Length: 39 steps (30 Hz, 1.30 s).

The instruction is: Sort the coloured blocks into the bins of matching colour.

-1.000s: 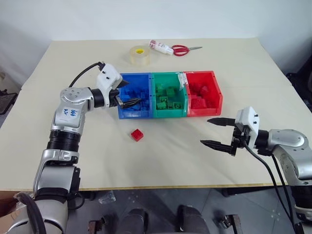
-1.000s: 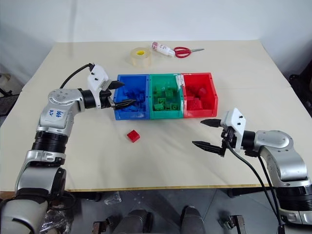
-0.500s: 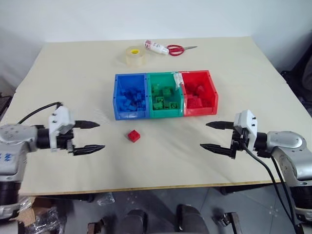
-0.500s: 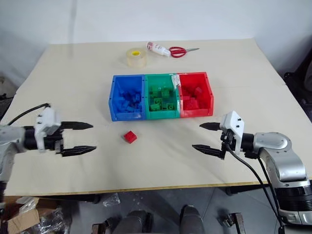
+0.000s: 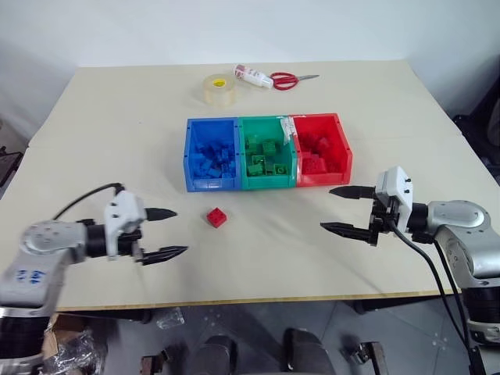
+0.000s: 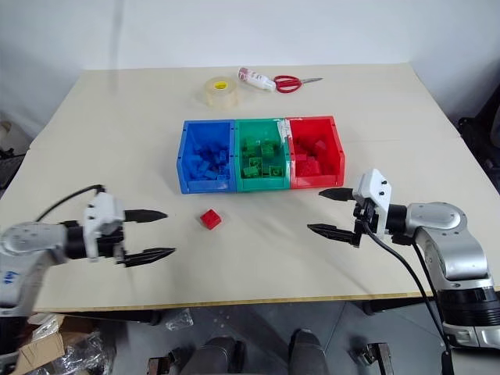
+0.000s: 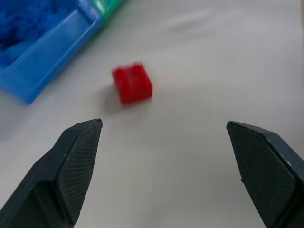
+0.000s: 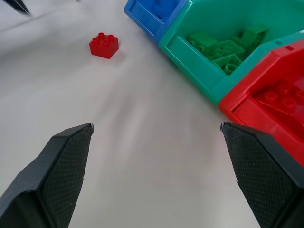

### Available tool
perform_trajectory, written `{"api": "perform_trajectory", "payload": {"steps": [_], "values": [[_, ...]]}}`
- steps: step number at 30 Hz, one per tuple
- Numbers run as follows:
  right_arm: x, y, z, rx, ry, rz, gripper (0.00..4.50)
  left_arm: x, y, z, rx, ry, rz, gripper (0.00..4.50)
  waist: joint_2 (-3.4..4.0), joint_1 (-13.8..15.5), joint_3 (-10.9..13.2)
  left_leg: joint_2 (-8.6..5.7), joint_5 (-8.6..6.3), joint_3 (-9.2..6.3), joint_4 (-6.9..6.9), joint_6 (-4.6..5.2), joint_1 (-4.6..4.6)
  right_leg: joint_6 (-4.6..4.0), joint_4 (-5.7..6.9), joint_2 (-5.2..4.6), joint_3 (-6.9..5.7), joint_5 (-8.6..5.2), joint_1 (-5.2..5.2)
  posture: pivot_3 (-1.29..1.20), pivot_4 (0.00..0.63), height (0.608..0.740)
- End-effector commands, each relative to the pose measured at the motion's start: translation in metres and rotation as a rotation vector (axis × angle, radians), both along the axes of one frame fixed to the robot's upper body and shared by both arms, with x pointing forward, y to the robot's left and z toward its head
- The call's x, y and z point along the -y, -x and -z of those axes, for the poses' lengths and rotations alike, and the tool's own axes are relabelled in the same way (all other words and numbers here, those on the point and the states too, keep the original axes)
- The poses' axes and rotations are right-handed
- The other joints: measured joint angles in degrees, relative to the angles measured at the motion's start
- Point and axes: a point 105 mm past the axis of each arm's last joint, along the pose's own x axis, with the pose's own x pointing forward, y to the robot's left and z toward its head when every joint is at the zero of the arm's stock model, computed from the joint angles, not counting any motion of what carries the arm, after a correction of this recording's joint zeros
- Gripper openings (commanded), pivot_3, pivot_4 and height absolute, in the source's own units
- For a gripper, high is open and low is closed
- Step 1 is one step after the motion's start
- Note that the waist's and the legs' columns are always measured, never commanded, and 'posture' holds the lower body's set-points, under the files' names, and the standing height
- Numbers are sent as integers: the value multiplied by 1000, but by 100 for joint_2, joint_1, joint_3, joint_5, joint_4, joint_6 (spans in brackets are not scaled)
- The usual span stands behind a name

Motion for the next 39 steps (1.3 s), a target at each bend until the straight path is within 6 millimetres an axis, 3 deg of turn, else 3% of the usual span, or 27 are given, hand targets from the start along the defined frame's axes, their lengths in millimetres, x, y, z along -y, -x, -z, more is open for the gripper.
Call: {"api": "perform_trajectory", "payload": {"steps": [1,6,9,17,27,33,39], "values": [[-4,6,-9,44,-11,-16,4500,12,-15,6,46,-2,-39,4474,0,-13,0,1,0,3,0,0,0,0,-1,1,0,0,-2,0,150,740],[-1,9,-7,43,-7,0,4500,22,-31,23,11,-20,-84,4474,0,-26,0,3,0,7,-2,0,1,0,0,2,-1,0,-4,0,150,740],[2,11,-9,49,-7,14,4500,25,-32,25,2,-8,-72,3933,0,-32,0,3,0,9,-2,-1,3,0,1,2,0,0,-4,0,150,740],[5,14,-8,52,-8,37,4500,32,-35,9,17,35,-39,1448,0,14,0,1,0,8,3,0,2,0,-2,-1,1,0,-2,0,150,740],[12,20,-10,68,-27,82,4500,76,-52,-50,164,147,98,1446,-1,121,0,0,0,8,12,0,-1,1,-2,0,1,1,2,0,150,740],[16,26,-12,81,-42,113,4500,112,-88,-79,246,192,125,1446,-2,121,1,-2,0,14,22,0,-5,4,-4,2,-6,2,5,0,150,740],[16,30,-12,89,-51,145,4500,164,-113,-102,290,235,188,1446,-11,124,6,-13,0,22,20,1,-8,7,-5,3,-9,3,4,0,150,740]]}}
